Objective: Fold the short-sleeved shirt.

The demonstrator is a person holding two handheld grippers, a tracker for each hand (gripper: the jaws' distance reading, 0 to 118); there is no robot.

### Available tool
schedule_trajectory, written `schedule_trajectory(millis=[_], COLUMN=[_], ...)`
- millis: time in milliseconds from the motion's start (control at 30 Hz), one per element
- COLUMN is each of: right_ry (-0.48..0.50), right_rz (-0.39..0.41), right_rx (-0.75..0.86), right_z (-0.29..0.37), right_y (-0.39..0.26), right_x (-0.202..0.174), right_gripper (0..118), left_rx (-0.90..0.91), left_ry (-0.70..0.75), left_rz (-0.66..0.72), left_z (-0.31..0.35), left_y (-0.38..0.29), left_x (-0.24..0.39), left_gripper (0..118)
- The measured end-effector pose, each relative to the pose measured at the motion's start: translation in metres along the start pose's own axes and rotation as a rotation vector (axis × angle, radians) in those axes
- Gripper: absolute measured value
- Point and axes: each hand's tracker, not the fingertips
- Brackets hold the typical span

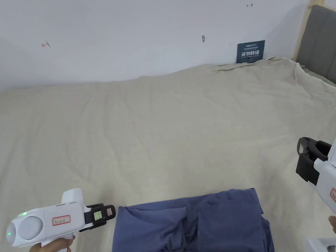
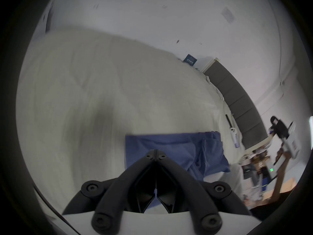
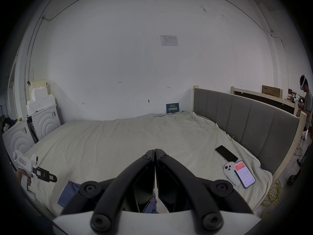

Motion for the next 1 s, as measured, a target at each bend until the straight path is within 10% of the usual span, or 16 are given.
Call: schedule_trajectory(millis=[100, 233, 800, 900, 1000], right_ry=[0.002, 0.005, 0.002, -0.001, -0.003], right_rz=[0.005, 0.005, 0.009, 0.008, 0.004], right_rx=[-0.006, -0.020, -0.043, -0.046, -0.049], right_z=[-0.001, -0.006, -0.007, -0.007, -0.007], right_y=[-0.001, -0.004, -0.007, -0.008, -0.009], right_x=[-0.003, -0.006, -0.006, -0.004, -0.003], right_gripper=[0, 0, 0, 0, 0], left_rx=[-0.034, -0.113, -0.142, -0.149, -0.164], left_ry=[0.015, -0.011, -0.037, -0.045, -0.043], left_rz=[0.033, 0.134, 0.106, 0.115, 0.113], left_z=[-0.008, -0.031, -0.069, -0.072, -0.073], left_y=[-0.006, -0.010, -0.011, -0.007, -0.015], left_x=[-0.022, -0.051, -0.033, -0.031, -0.026], left_gripper=[10, 66, 93, 89, 33])
